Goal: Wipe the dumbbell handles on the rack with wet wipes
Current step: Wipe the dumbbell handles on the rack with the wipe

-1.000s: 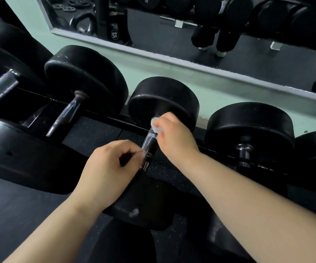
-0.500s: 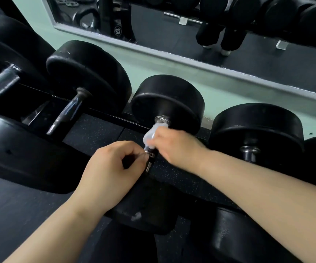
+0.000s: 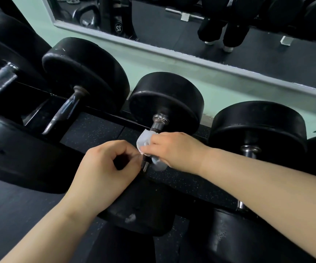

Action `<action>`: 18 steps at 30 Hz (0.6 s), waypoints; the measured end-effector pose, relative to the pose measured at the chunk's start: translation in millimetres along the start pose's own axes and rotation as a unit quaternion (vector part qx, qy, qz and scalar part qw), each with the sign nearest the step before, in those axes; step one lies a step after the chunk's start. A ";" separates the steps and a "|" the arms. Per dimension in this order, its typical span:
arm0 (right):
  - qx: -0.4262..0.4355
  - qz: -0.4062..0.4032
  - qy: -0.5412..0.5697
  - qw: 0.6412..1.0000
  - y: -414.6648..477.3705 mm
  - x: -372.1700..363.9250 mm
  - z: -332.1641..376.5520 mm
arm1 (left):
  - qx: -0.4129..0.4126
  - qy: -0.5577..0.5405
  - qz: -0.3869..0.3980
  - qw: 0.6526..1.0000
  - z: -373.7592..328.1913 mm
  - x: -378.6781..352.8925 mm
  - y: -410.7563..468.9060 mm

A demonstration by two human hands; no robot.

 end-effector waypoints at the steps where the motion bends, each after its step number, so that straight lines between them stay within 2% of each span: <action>1: 0.017 -0.046 0.036 0.998 -2.0 3.9 1.8 | 0.000 0.001 -0.002 1.000 0.1 0.2 -0.2; 3: 0.058 -0.087 0.029 0.994 -10.8 6.8 15.3 | -0.001 0.003 -0.001 1.000 1.2 -0.3 -0.7; 7: 0.090 0.023 0.003 0.996 -12.1 -5.7 28.9 | 0.006 0.006 0.005 1.000 1.1 -0.7 0.2; 9: 0.082 -0.024 0.018 0.996 -9.4 6.4 19.2 | 0.005 0.005 0.001 1.000 1.3 0.0 0.0; 12: -0.073 -0.061 -0.011 0.995 -3.3 22.4 -25.3 | 0.014 0.002 0.000 1.000 1.3 -0.3 -1.4; 14: -0.151 -0.025 0.011 0.988 -4.5 15.9 -46.1 | 0.022 -0.007 -0.006 1.000 2.3 0.7 -1.2; 15: -0.150 -0.015 0.027 0.988 -4.9 14.6 -42.5 | 0.024 -0.011 -0.013 1.000 3.4 1.7 -1.8; 18: -0.026 -0.024 0.040 0.999 -3.7 6.8 -3.3 | 0.029 -0.010 -0.019 0.999 4.6 2.4 -1.7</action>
Point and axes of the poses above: each hand's wrist, its own y-axis towards the middle knuckle, its own x-axis out of the back of the hand, z = x × y, the point moved 9 cm from there along y, towards the middle knuckle, and after that the axes turned 9 degrees about z, right-handed, at the moved point
